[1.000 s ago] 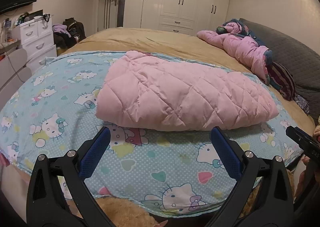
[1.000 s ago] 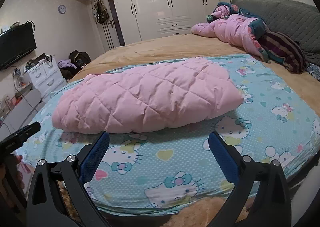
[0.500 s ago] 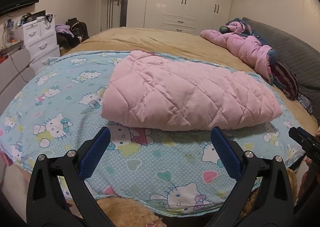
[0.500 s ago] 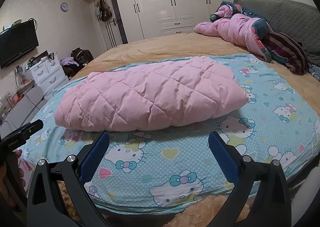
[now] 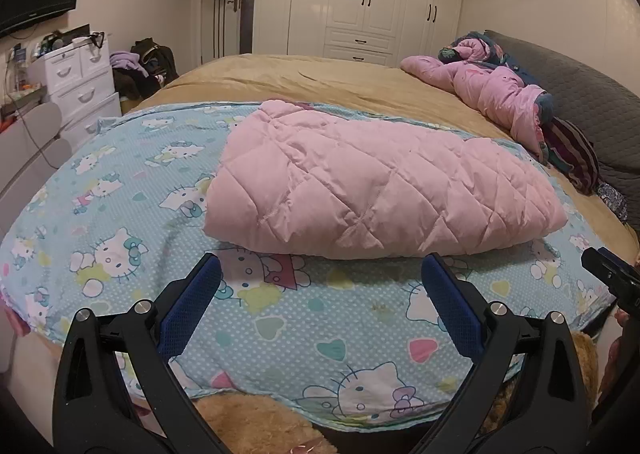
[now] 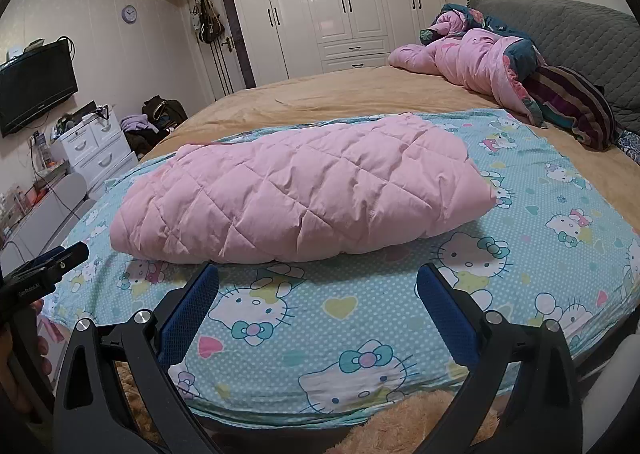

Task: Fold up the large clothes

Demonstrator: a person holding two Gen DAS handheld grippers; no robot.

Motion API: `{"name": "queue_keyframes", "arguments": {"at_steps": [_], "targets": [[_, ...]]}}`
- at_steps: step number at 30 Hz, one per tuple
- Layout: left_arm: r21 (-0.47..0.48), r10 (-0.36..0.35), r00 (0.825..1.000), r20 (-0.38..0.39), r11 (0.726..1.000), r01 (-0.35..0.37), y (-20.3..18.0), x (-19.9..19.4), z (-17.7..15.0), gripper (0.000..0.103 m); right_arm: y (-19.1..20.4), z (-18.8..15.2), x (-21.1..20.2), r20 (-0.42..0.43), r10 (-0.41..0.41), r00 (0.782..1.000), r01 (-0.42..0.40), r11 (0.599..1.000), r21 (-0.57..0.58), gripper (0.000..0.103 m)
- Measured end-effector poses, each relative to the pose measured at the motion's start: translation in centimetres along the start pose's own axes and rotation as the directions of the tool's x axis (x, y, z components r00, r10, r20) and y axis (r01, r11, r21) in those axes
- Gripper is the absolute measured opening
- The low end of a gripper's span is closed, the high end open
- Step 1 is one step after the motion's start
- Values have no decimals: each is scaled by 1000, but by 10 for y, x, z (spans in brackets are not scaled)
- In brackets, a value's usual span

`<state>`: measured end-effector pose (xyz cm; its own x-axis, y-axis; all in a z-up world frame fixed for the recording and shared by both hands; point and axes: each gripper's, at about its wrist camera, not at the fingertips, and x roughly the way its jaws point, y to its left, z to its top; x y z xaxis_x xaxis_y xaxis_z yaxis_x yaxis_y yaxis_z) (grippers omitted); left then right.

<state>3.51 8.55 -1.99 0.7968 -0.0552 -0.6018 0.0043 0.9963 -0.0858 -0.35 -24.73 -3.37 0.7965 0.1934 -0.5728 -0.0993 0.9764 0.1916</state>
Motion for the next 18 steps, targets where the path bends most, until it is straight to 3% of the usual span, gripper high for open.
{"name": "queue_keyframes", "arguments": {"at_steps": [18], "targets": [[14, 9, 1000, 5, 1000, -9, 6, -1, 0, 94, -1, 1, 2, -9, 1, 1000, -1, 1000, -6, 99]]}}
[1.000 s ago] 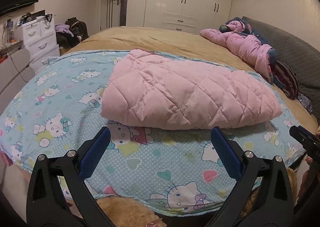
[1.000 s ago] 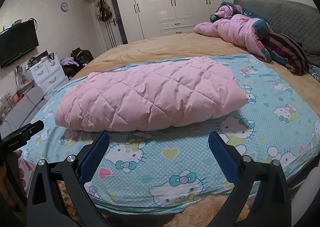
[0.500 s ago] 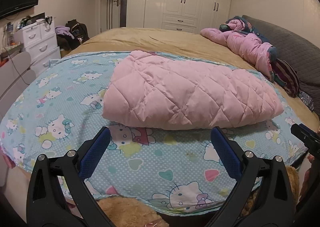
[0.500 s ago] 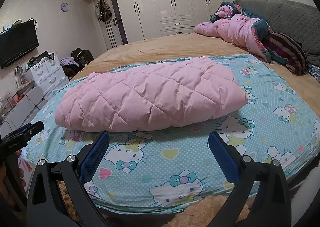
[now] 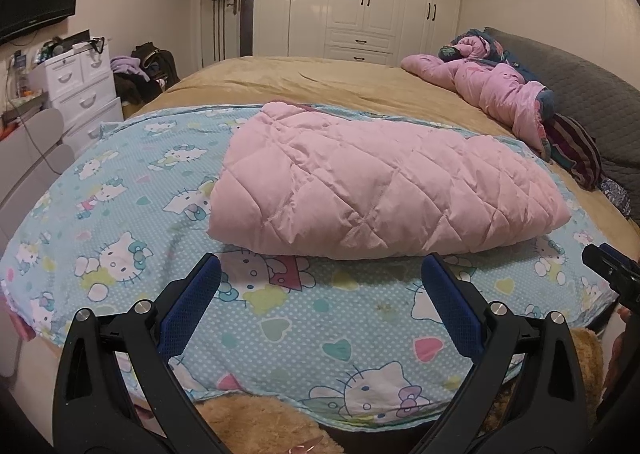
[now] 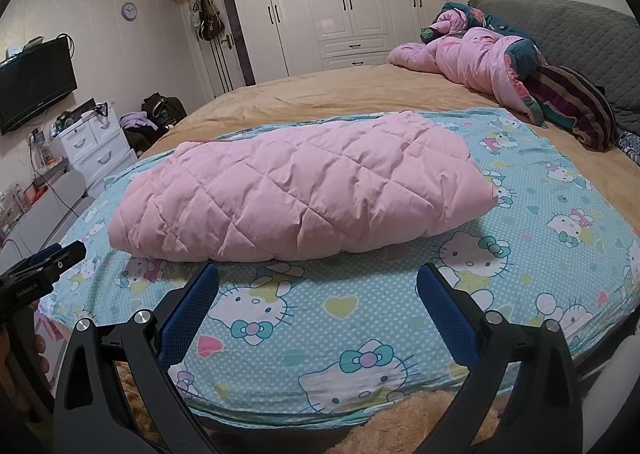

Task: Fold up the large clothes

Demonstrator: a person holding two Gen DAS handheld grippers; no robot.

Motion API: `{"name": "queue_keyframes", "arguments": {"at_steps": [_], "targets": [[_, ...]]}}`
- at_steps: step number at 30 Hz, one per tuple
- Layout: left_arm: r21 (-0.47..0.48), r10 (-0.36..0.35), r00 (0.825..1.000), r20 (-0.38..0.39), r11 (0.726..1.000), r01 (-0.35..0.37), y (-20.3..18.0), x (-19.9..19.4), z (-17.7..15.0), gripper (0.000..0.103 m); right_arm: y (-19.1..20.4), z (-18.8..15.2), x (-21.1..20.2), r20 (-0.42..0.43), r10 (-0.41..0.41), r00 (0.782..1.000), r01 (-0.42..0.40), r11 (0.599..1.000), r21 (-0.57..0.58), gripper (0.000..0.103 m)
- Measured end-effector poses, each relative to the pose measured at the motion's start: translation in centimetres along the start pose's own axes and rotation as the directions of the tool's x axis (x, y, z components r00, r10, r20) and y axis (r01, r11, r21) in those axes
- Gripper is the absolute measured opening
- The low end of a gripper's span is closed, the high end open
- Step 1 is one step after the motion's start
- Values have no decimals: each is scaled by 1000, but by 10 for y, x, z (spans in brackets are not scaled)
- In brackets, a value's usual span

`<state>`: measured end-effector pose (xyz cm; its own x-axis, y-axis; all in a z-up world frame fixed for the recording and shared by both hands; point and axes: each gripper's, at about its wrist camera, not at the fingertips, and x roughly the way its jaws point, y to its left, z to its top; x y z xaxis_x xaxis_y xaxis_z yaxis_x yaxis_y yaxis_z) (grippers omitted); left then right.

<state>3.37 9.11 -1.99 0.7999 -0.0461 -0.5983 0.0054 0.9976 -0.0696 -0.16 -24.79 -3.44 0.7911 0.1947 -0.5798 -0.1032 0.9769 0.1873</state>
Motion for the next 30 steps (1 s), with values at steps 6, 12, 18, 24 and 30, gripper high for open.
{"name": "queue_keyframes", "arguments": {"at_steps": [6, 12, 18, 24, 30], "targets": [[8, 6, 1000, -2, 1000, -6, 2, -1, 1, 94, 0, -1, 0, 2, -3, 1000, 3, 1000, -2, 99], [22, 11, 1000, -2, 1000, -11, 2, -1, 1, 94, 0, 0, 0, 2, -3, 1000, 3, 1000, -2, 99], [21, 9, 1000, -4, 1000, -8, 3, 0, 0, 94, -1, -1, -1, 1, -7, 1000, 7, 1000, -2, 99], [9, -3, 1000, -7, 1000, 3, 7, 0, 0, 94, -1, -2, -1, 1, -8, 1000, 8, 1000, -3, 99], [-7, -19, 999, -27, 1000, 19, 6, 3, -4, 94, -7, -4, -2, -7, -27, 1000, 27, 1000, 3, 99]]}}
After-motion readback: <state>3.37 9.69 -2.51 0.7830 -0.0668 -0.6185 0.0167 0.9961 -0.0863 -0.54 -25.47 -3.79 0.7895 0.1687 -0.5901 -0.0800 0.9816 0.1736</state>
